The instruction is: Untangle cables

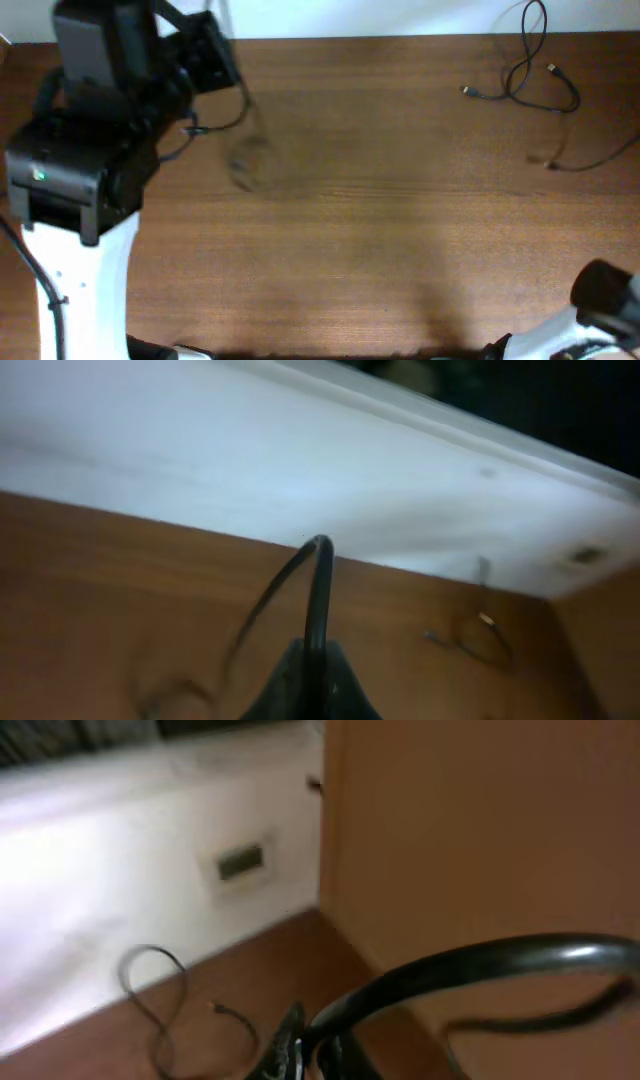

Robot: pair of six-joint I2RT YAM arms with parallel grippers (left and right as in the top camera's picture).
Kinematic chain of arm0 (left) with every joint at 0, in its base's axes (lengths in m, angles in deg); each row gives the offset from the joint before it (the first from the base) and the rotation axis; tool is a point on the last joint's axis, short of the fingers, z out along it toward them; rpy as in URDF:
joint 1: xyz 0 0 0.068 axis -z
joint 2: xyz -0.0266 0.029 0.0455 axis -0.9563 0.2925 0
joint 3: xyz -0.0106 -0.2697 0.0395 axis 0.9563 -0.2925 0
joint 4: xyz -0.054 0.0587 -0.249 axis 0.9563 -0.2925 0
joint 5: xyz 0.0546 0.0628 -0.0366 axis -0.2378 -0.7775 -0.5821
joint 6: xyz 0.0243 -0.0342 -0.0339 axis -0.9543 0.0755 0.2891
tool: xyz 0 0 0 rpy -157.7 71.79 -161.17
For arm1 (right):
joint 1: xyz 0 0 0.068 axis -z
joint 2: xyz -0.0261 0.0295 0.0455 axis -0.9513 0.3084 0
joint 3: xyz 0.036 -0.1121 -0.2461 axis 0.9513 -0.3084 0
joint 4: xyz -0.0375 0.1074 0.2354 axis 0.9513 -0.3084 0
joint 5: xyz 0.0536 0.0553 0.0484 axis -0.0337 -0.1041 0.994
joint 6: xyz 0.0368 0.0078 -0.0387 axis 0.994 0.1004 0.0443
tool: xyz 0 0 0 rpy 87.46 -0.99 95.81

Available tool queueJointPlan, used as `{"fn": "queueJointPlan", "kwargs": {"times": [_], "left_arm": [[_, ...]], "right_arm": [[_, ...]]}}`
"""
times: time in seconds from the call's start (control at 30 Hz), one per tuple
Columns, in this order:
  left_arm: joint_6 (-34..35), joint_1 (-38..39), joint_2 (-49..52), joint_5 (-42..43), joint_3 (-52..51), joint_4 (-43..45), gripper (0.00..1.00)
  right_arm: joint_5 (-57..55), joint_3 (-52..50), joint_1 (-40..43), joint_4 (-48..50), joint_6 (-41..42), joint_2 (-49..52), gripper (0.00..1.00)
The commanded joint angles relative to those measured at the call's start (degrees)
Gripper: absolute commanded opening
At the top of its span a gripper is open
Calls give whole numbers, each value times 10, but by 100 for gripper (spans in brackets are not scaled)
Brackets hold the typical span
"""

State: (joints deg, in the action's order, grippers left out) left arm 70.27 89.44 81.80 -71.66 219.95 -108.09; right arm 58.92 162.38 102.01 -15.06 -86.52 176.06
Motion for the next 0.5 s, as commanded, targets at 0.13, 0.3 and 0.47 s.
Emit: {"fn": "queueJointPlan", "kwargs": {"times": [0.13, 0.3, 0.47], "left_arm": [[-7, 109, -37, 12, 0, 88, 0], [-7, 113, -30, 13, 0, 101, 0], [-7, 113, -29, 17, 0, 102, 0]], "right_arm": [[123, 2, 64, 41, 0, 106, 4], [146, 66, 152, 82, 0, 49, 4], [156, 57, 166, 136, -19, 87, 4]]}}
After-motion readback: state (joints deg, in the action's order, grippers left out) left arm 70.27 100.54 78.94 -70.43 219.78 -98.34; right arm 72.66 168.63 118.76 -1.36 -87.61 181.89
